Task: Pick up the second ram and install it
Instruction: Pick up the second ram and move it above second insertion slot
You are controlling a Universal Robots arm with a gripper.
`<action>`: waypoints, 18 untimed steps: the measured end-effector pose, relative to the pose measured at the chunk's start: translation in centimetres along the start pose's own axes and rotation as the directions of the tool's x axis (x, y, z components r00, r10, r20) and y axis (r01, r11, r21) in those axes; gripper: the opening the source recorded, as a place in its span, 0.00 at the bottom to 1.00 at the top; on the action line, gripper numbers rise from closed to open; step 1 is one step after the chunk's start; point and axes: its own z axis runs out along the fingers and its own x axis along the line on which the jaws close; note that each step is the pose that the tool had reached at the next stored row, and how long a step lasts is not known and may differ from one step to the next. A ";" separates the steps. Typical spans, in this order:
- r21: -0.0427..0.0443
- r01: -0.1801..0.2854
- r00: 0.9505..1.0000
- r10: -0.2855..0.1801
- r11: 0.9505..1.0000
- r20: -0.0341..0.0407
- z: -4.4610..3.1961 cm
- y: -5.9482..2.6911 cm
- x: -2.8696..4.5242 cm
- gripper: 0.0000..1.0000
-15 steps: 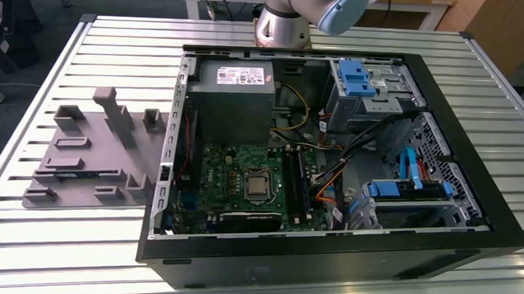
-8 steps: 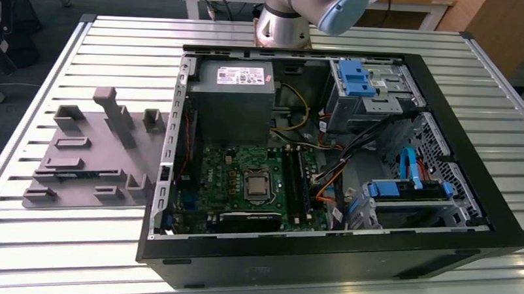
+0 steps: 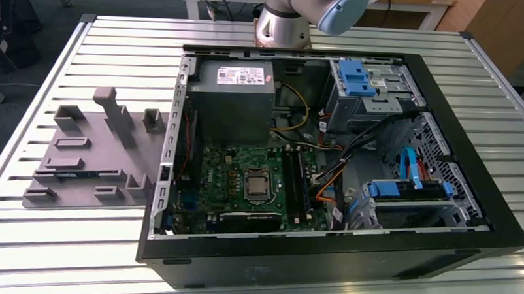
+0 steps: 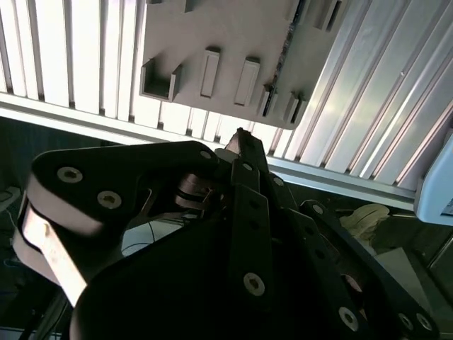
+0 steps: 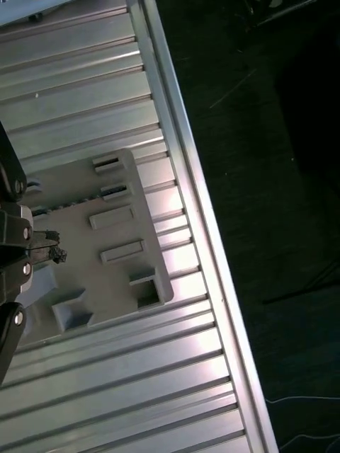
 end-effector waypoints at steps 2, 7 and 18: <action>0.000 0.010 1.000 -0.010 1.000 0.000 0.00 0.00 0.00 0.11; -0.001 0.037 0.999 -0.037 0.999 -0.002 0.00 0.00 0.00 0.11; -0.002 0.093 0.996 -0.093 0.996 -0.004 0.00 0.00 0.00 0.11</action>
